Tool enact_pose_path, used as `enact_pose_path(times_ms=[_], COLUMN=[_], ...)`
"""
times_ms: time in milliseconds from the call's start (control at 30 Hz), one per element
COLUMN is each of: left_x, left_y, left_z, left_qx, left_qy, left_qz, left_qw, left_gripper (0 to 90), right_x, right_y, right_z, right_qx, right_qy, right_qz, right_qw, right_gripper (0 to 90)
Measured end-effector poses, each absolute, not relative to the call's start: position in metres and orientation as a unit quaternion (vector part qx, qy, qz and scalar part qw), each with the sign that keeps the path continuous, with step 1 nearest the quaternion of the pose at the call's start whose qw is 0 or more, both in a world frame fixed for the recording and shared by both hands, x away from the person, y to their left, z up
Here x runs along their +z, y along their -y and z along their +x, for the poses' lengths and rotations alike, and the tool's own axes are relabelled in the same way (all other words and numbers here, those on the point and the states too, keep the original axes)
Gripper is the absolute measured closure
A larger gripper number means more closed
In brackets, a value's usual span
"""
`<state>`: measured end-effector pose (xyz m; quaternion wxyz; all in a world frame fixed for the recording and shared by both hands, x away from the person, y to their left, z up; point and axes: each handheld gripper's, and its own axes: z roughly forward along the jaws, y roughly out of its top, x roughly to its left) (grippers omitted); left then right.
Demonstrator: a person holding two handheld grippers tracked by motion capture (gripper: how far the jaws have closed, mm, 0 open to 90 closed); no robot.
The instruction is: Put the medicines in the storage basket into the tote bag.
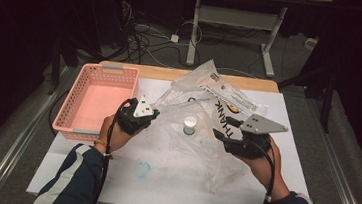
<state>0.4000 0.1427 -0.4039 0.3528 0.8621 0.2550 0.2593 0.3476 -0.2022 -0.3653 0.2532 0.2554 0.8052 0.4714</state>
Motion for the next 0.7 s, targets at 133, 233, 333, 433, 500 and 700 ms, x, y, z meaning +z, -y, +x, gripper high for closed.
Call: enact_pose_path(times_ms=[133, 233, 333, 433, 500, 700], left_x=[-0.403, -0.402, -0.402, -0.403, -0.404, -0.405], left_y=[-0.143, -0.143, -0.142, -0.140, -0.139, -0.138], left_z=[0.399, 0.398, 0.398, 0.398, 0.399, 0.400], left_qx=[0.265, 0.265, 0.267, 0.264, 0.262, 0.260], left_qy=[-0.254, -0.255, -0.251, -0.250, -0.249, -0.245], left_qz=[0.861, 0.861, 0.860, 0.861, 0.862, 0.866], left_qw=[0.352, 0.353, 0.354, 0.355, 0.354, 0.350], left_gripper=[85.2, 85.3, 85.3, 85.4, 85.4, 85.9], right_x=[-0.372, -0.387, -0.408, -0.422, -0.430, -0.451], right_y=[0.221, 0.235, 0.246, 0.253, 0.254, 0.241], right_z=[0.324, 0.314, 0.311, 0.307, 0.306, 0.315], right_qx=[0.469, 0.454, 0.416, 0.398, 0.401, 0.358], right_qy=[-0.802, -0.805, -0.825, -0.840, -0.847, -0.877], right_qz=[0.256, 0.273, 0.289, 0.282, 0.275, 0.247], right_qw=[0.267, 0.267, 0.250, 0.237, 0.216, 0.205], right_gripper=[34.1, 30.6, 25.9, 25.4, 24.6, 23.4])
